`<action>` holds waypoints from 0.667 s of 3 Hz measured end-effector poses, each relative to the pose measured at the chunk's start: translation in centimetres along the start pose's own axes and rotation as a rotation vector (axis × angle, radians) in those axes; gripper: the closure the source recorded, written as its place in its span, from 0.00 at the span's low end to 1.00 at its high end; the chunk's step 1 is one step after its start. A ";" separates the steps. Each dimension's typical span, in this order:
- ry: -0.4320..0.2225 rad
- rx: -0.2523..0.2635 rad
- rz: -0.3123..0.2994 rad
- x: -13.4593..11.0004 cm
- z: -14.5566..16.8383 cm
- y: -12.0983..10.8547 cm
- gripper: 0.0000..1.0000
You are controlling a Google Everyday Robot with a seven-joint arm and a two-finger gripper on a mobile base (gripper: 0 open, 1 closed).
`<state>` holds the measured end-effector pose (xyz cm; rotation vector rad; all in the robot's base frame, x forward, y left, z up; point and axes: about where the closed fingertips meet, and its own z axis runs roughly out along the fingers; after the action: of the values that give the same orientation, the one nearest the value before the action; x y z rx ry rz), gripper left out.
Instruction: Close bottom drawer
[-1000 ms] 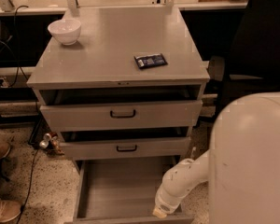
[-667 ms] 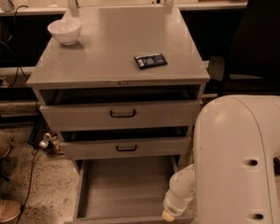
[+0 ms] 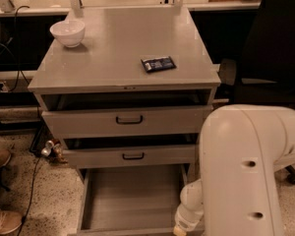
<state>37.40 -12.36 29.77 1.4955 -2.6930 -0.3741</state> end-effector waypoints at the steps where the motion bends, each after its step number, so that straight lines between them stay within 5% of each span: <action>1: 0.069 -0.058 0.110 4.4 6.0 -1.6 1.00; 2: 0.097 -0.081 0.158 6.6 9.2 -2.2 1.00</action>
Offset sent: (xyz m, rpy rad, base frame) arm -0.0407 -0.0664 -0.1382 -0.0824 0.1922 -0.1703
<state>34.31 -17.22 19.82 1.2374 -2.6615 -0.3872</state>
